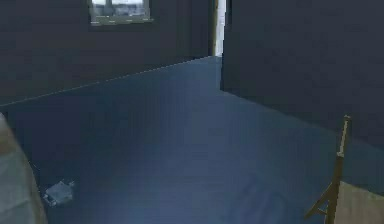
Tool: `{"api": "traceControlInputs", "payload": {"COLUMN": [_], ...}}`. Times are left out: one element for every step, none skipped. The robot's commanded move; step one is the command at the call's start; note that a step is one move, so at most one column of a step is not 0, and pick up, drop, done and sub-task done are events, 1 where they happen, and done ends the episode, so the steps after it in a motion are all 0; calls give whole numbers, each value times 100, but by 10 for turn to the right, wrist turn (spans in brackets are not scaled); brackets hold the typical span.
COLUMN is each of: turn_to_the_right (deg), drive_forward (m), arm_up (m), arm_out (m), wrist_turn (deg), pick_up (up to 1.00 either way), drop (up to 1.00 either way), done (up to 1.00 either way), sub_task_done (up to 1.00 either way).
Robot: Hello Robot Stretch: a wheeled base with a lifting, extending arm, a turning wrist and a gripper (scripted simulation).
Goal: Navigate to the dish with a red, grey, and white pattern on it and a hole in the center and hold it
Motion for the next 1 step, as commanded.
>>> {"api": "traceControlInputs", "payload": {"turn_to_the_right": [0], "drive_forward": [100], "arm_up": [0], "arm_out": [0], "wrist_turn": [0], "pick_up": [0], "drop": [0], "done": [0], "sub_task_done": [0]}}
